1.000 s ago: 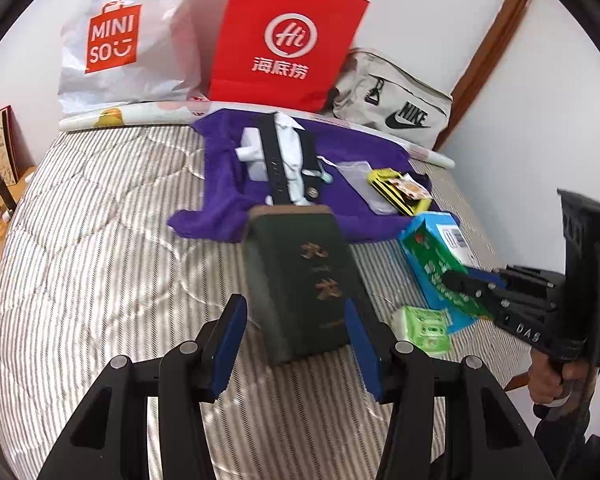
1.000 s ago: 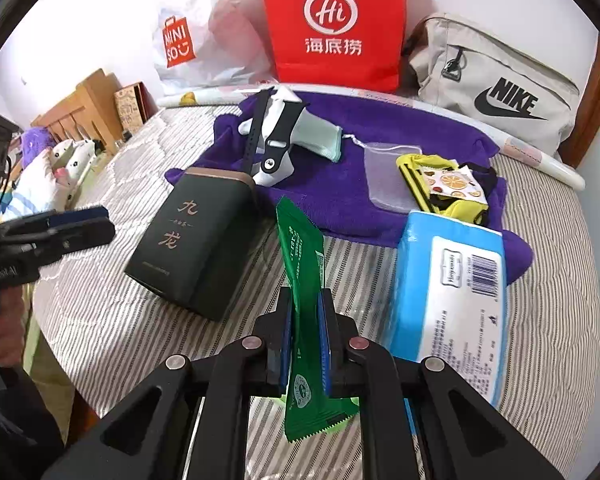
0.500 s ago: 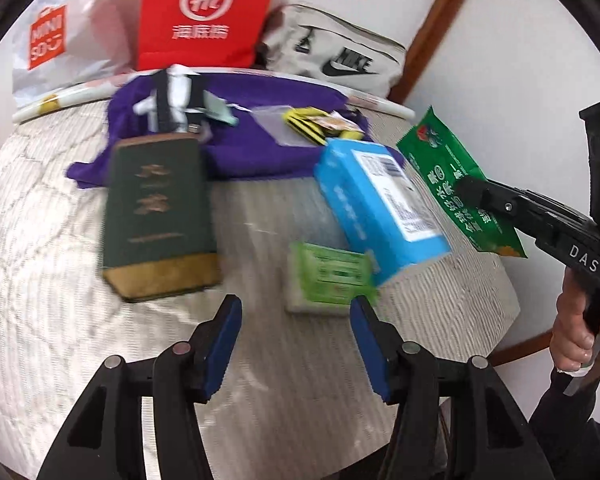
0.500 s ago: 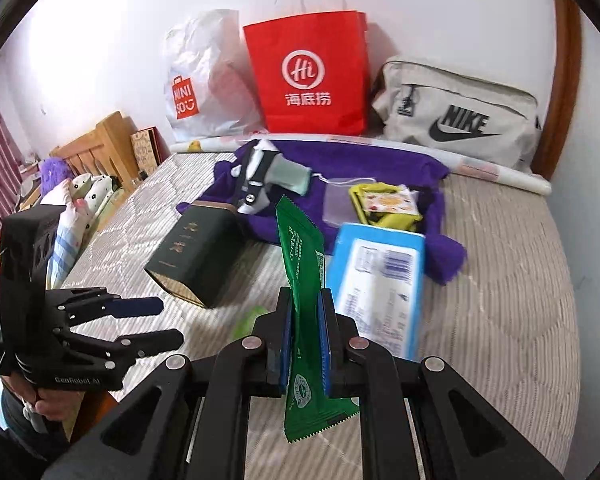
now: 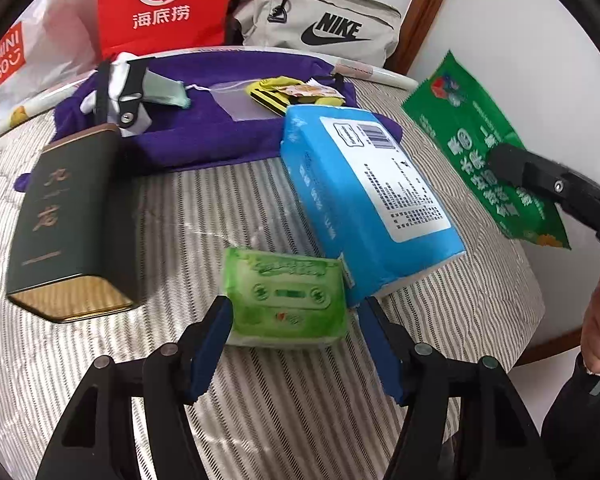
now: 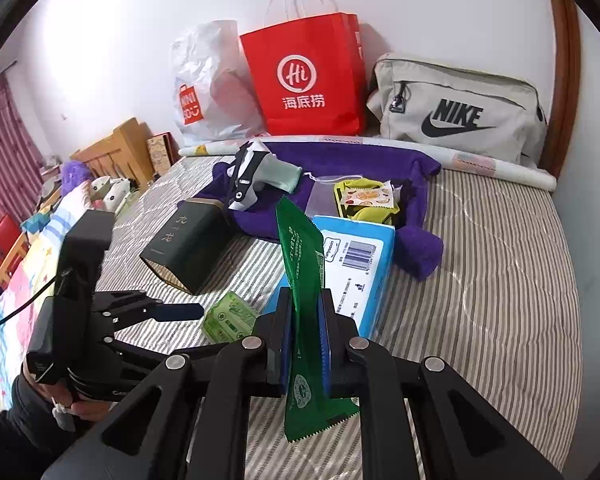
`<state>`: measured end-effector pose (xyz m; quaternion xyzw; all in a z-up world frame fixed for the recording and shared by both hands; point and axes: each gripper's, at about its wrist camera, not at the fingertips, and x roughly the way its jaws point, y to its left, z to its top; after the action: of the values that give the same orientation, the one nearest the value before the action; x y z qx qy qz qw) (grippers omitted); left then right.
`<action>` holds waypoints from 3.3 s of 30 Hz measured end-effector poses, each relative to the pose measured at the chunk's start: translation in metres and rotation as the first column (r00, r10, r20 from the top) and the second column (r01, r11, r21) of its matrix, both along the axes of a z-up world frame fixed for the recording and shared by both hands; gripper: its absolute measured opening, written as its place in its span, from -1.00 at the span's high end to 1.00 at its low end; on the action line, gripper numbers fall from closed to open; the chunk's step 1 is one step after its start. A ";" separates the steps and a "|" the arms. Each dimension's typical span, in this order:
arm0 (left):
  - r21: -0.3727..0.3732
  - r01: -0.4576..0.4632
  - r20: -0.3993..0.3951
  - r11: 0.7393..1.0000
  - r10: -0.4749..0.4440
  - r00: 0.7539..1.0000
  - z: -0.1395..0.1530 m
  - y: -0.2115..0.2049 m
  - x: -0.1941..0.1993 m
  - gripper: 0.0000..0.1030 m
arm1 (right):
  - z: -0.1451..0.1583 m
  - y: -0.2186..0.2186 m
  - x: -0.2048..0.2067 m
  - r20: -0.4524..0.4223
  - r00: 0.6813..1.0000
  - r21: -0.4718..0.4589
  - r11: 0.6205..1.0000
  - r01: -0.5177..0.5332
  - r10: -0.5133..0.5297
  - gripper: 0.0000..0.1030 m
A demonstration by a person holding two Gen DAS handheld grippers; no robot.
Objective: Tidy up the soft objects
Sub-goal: 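Grasp the green tissue pack with the left tool while the right tool holds the sachet, then carry the green tissue pack and green sachet over the purple towel with both tools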
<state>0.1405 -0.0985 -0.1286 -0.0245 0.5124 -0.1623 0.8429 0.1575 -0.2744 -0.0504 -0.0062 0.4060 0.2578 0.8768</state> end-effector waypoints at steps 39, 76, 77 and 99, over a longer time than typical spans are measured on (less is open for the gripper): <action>0.031 -0.056 0.106 0.998 0.052 0.993 0.004 0.040 -0.029 0.63 | -0.070 0.002 -0.085 -0.185 0.982 0.074 0.997 0.035 -0.020 0.77; -0.015 -0.153 0.224 0.988 0.153 0.963 0.091 0.107 0.016 0.63 | 0.005 0.009 0.002 -0.067 0.993 0.063 0.993 0.097 -0.092 0.77; -0.015 -0.157 0.222 0.987 0.156 0.962 0.091 0.107 0.022 0.63 | 0.006 0.008 0.008 -0.069 0.993 0.068 0.992 0.102 -0.097 0.77; 0.000 -0.136 0.159 0.991 0.134 0.978 0.079 0.096 0.122 0.63 | 0.001 0.015 0.123 -0.021 0.982 0.002 0.982 0.187 -0.187 0.77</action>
<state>0.2622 -0.0022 -0.0495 -0.0414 0.4419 -0.1033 0.8902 0.2801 -0.2589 -0.0490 0.0363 0.4132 0.1752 0.8929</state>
